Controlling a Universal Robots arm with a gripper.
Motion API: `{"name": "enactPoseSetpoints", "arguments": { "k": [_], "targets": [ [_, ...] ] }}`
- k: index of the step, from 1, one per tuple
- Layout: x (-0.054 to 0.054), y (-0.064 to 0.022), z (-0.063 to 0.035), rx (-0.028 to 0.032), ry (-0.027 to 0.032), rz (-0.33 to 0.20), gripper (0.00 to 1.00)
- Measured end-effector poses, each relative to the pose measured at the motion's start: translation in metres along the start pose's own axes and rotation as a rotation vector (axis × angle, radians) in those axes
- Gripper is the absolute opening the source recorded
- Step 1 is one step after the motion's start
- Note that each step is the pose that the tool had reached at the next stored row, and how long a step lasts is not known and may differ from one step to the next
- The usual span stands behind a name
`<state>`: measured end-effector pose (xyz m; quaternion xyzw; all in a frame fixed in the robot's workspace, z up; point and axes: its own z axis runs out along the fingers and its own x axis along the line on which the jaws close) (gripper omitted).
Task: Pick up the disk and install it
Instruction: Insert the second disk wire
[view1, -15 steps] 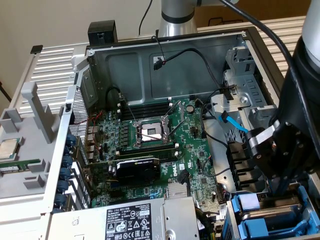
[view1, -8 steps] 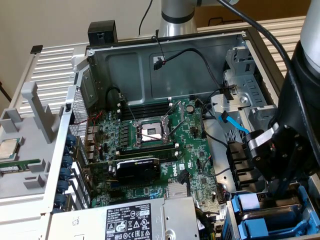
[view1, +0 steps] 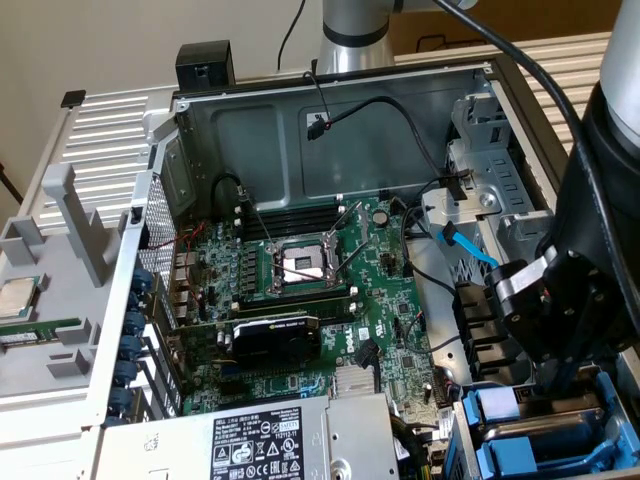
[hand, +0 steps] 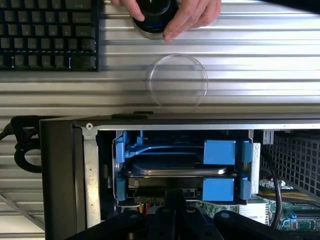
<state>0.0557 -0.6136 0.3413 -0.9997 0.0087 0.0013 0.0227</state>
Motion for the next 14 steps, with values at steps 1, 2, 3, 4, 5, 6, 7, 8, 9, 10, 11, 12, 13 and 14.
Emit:
{"name": "enactPoseSetpoints", "arguments": {
  "k": [1,2,3,4,5,6,7,8,9,10,11,12,13,14],
  "targets": [
    [0.0000,0.0000,0.0002,0.0000,0.0000,0.000,0.11],
    [0.0000,0.0000,0.0003,-0.0002,0.0000,0.000,0.11],
    [0.0000,0.0000,0.0006,-0.0003,0.0000,0.000,0.11],
    [0.0000,0.0000,0.0008,-0.0003,0.0000,0.000,0.11],
    [0.0000,0.0001,0.0011,-0.0004,0.0000,0.000,0.11],
    [0.0000,0.0001,0.0014,-0.0003,0.0000,0.000,0.11],
    [0.0000,0.0001,0.0018,-0.0001,0.0000,0.000,0.11],
    [0.0000,0.0001,0.0022,-0.0001,0.0000,0.000,0.11],
    [0.0000,0.0001,0.0026,-0.0001,0.0000,0.000,0.11],
    [0.0000,0.0002,0.0030,0.0000,0.0000,0.000,0.11],
    [0.0000,0.0002,0.0031,-0.0004,0.0000,0.001,0.11],
    [0.0000,0.0002,0.0033,-0.0006,0.0000,0.001,0.11],
    [0.0000,0.0003,0.0037,-0.0005,0.0000,0.001,0.11],
    [0.0000,0.0004,0.0041,-0.0003,0.0001,0.001,0.11]
  ]
}}
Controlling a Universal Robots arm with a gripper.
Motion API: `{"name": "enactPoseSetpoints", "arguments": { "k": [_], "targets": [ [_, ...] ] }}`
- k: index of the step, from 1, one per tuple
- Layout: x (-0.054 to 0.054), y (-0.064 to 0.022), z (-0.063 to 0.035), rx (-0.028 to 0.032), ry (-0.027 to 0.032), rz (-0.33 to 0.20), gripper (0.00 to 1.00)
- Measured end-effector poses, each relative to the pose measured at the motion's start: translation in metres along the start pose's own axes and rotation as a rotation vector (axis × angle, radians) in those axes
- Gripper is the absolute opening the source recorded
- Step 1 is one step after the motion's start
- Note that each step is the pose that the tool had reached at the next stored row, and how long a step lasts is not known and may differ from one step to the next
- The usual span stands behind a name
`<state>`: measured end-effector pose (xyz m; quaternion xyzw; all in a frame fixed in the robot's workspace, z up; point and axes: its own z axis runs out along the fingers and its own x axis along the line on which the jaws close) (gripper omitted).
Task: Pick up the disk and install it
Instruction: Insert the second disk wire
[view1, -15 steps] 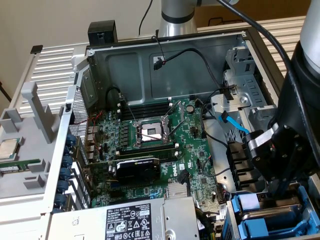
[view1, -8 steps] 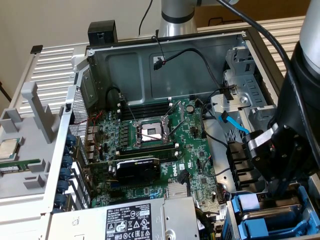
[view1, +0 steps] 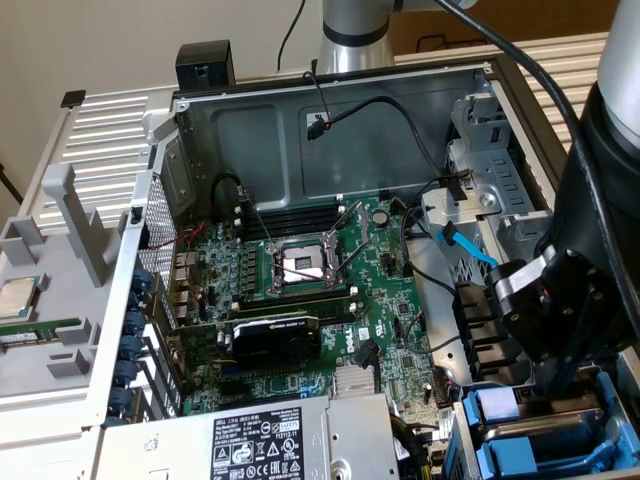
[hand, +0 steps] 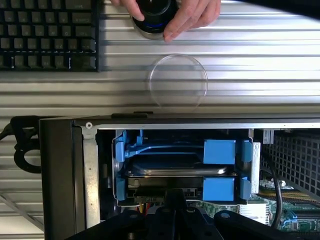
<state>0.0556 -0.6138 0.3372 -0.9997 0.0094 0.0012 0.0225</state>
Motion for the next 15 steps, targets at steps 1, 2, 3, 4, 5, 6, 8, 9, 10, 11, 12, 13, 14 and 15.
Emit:
{"name": "enactPoseSetpoints", "arguments": {
  "k": [1,2,3,4,5,6,8,9,10,11,12,13,14,15],
  "targets": [
    [0.0000,0.0002,0.0003,0.0001,0.0000,0.000,0.11],
    [0.0000,0.0003,0.0006,0.0004,0.0000,0.000,0.11],
    [0.0000,0.0005,0.0006,0.0002,0.0000,0.001,0.11],
    [0.0000,0.0008,0.0007,0.0002,0.0000,0.001,0.11],
    [0.0000,0.0011,0.0008,0.0002,0.0000,0.001,0.11],
    [0.0000,0.0013,0.0010,0.0002,0.0001,0.001,0.11],
    [0.0000,0.0014,0.0012,0.0002,0.0001,0.002,0.11],
    [0.0000,0.0015,0.0014,0.0002,0.0001,0.002,0.11],
    [0.0000,0.0015,0.0015,0.0001,0.0001,0.002,0.11],
    [0.0001,0.0014,0.0016,0.0000,0.0001,0.003,0.11],
    [0.0001,0.0014,0.0017,0.0000,0.0001,0.003,0.11],
    [0.0001,0.0014,0.0017,0.0000,0.0001,0.003,0.11],
    [0.0001,0.0014,0.0018,0.0001,0.0001,0.003,0.11],
    [0.0001,0.0014,0.0017,0.0001,0.0001,0.004,0.11]
  ]
}}
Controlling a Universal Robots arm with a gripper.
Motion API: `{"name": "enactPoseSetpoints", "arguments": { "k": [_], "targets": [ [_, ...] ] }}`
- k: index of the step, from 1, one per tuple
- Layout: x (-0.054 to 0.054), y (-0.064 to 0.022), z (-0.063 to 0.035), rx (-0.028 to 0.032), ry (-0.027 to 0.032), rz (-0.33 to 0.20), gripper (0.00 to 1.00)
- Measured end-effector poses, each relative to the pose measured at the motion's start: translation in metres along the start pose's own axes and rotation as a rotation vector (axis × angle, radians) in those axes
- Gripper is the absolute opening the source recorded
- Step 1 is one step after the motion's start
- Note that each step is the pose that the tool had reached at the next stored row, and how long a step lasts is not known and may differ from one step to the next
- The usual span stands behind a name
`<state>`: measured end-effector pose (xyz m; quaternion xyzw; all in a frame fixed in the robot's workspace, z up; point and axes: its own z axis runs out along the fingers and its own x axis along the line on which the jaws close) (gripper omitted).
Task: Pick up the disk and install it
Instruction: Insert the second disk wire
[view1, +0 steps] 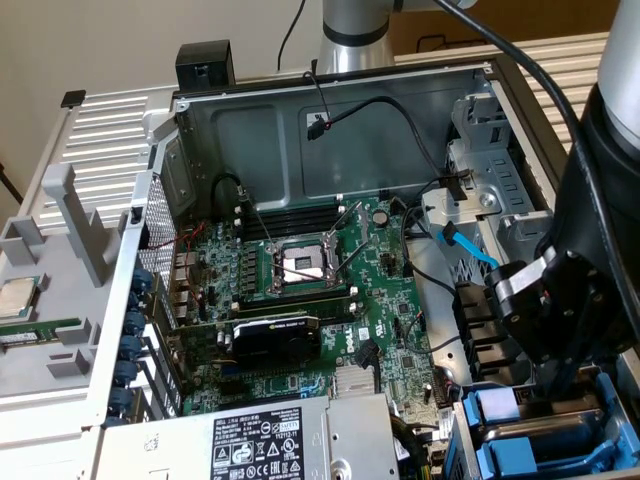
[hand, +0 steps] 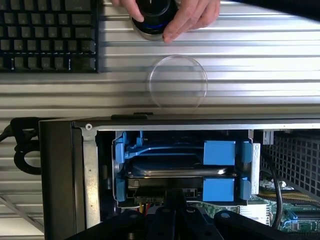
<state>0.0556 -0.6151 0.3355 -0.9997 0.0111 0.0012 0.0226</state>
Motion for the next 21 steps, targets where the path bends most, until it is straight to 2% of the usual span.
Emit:
{"name": "enactPoseSetpoints", "arguments": {
  "k": [5,11,21],
  "targets": [
    [0.000,-0.0002,-0.0059,0.0023,0.0004,0.001,0.11],
    [0.000,-0.0009,-0.0207,-0.0002,0.0001,0.006,0.11],
    [0.006,-0.0011,-0.0229,-0.0058,0.0001,0.024,0.11]
  ]
}}
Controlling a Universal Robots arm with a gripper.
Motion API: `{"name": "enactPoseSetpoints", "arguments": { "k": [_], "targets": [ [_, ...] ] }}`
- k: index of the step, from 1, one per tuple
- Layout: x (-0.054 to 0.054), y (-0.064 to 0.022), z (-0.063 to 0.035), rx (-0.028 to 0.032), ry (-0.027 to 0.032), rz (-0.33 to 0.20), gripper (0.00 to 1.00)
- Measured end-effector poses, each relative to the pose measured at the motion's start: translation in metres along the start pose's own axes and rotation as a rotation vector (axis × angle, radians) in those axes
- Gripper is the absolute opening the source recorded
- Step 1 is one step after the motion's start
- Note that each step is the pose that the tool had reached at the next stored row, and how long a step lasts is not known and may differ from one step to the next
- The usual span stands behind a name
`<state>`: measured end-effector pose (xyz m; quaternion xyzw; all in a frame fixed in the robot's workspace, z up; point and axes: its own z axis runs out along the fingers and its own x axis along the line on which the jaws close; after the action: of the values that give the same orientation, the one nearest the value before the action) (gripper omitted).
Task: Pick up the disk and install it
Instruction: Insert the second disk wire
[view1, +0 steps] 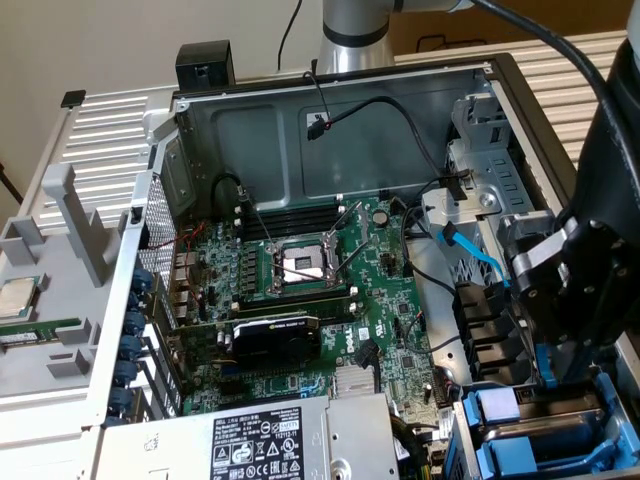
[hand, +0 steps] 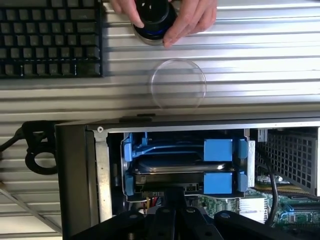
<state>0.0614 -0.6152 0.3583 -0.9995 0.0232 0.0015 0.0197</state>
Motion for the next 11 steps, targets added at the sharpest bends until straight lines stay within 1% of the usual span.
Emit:
{"name": "enactPoseSetpoints", "arguments": {
  "k": [8,11],
  "targets": [
    [0.0057,-0.0002,-0.0007,-0.0055,-0.0028,0.011,0.11],
    [0.0060,-0.0003,-0.0040,-0.0076,-0.0052,0.014,0.11]
  ]
}}
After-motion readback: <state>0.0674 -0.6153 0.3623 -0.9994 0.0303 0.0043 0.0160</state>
